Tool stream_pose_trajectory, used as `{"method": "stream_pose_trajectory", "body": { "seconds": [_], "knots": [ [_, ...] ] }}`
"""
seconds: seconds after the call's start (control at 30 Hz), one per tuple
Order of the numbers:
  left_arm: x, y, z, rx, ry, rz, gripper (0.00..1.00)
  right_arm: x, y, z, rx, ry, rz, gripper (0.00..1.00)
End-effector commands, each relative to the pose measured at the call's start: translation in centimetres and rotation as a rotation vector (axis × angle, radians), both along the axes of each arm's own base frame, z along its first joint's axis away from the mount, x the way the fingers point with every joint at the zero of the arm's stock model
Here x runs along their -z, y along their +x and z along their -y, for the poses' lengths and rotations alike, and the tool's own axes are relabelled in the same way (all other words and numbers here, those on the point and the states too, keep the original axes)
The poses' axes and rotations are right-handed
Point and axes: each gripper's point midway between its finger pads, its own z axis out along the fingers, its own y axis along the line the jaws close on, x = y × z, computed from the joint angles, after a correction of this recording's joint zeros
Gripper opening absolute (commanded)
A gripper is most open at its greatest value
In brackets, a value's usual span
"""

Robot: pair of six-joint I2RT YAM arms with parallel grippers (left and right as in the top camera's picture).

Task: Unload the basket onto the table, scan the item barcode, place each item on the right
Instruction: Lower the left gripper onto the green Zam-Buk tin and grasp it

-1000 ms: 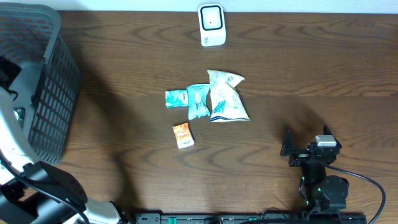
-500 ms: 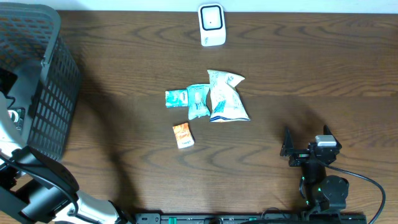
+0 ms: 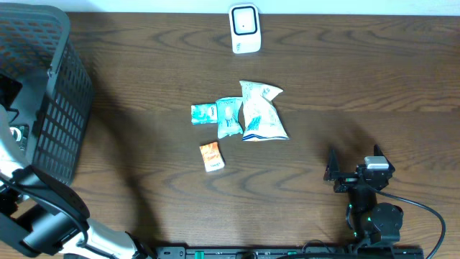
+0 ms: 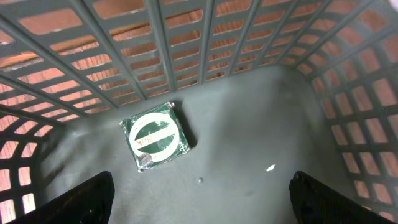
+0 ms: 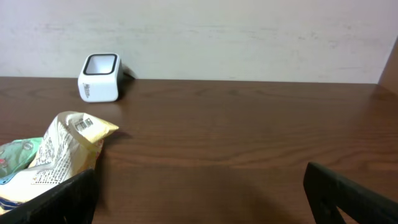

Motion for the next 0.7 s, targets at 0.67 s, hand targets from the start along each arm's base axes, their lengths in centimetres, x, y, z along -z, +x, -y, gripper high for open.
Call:
{"method": "stream_pose_trajectory", "body": {
  "seconds": [0.67],
  "knots": [
    [9.1, -1.0, -2.9, -0.221, -0.04, -0.133, 0.89, 0.1, 0.0, 0.0, 0.0, -0.008, 0.0, 0.99]
  ]
}}
